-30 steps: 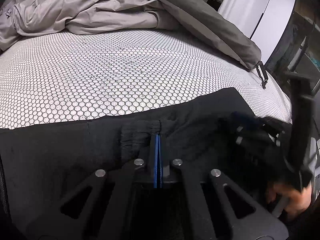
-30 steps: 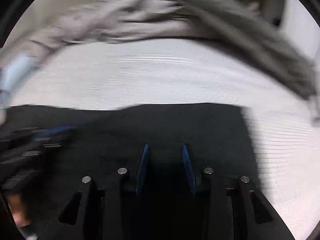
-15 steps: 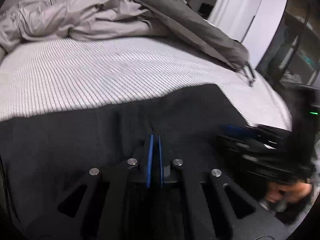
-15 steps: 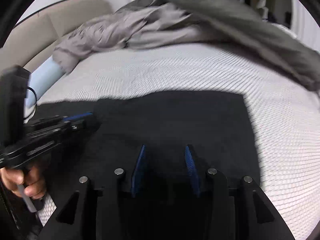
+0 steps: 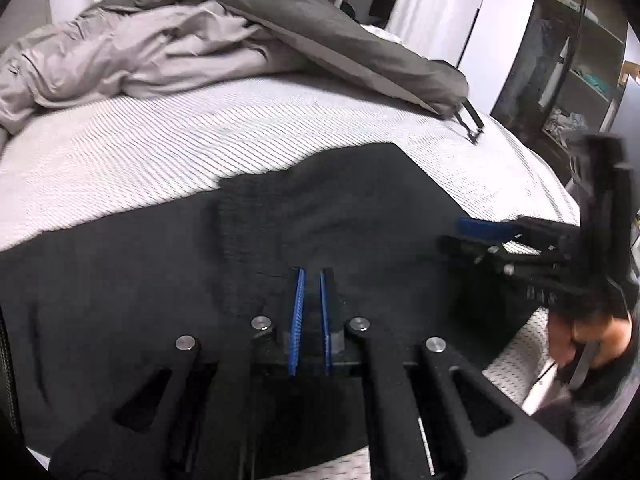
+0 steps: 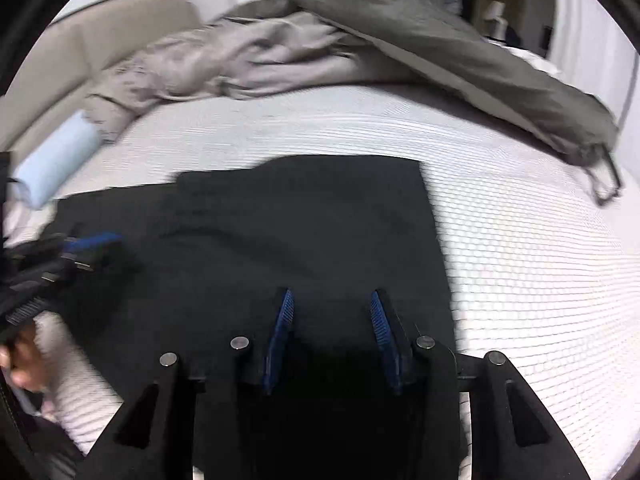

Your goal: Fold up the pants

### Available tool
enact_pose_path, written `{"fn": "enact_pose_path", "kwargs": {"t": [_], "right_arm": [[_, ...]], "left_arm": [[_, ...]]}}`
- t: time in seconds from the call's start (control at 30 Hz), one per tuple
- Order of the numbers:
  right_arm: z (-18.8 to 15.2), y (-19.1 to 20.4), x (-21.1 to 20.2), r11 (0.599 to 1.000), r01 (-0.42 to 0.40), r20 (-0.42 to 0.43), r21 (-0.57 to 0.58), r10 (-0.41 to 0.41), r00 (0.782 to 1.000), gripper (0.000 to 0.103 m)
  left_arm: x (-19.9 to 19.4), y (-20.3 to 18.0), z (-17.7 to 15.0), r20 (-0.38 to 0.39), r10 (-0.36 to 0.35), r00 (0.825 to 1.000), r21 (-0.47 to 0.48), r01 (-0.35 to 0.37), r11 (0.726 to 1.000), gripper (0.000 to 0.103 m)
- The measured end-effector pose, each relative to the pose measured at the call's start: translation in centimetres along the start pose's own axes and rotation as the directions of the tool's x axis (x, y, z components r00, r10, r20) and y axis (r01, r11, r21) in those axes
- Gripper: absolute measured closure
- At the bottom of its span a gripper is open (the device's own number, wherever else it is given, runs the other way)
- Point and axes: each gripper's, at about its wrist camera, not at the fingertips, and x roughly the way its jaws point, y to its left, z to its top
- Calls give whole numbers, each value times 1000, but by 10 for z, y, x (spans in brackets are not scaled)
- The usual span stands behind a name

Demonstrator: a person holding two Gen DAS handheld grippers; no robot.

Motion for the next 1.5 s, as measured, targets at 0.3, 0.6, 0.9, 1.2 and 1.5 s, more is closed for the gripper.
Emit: {"fn": "enact_pose_path", "kwargs": {"t": [0.3, 0.6, 0.9, 1.2, 1.5], "right_arm": [[-17, 8, 30, 973, 158, -85, -171, -174, 981, 61], [-22, -11, -11, 997, 58, -12, -55, -59, 998, 60], [-42, 19, 12, 980, 44, -93, -192, -63, 994, 60], [-53, -88, -27, 985, -50, -48, 166, 59, 997, 45], [-62, -122, -7, 884, -283, -18, 372, 311, 950, 91]], "left_arm": [[24, -22, -16, -62, 33, 998, 61, -29, 998, 98], [7, -19, -19, -45, 104, 994, 107, -99, 989, 96], [3, -37, -47, -131, 55, 990, 211, -27, 977, 96], [-45, -1, -67, -107, -34, 994, 106, 45, 993, 96], [-107, 66, -70, -17, 109, 994, -88, -110, 990, 92]]}}
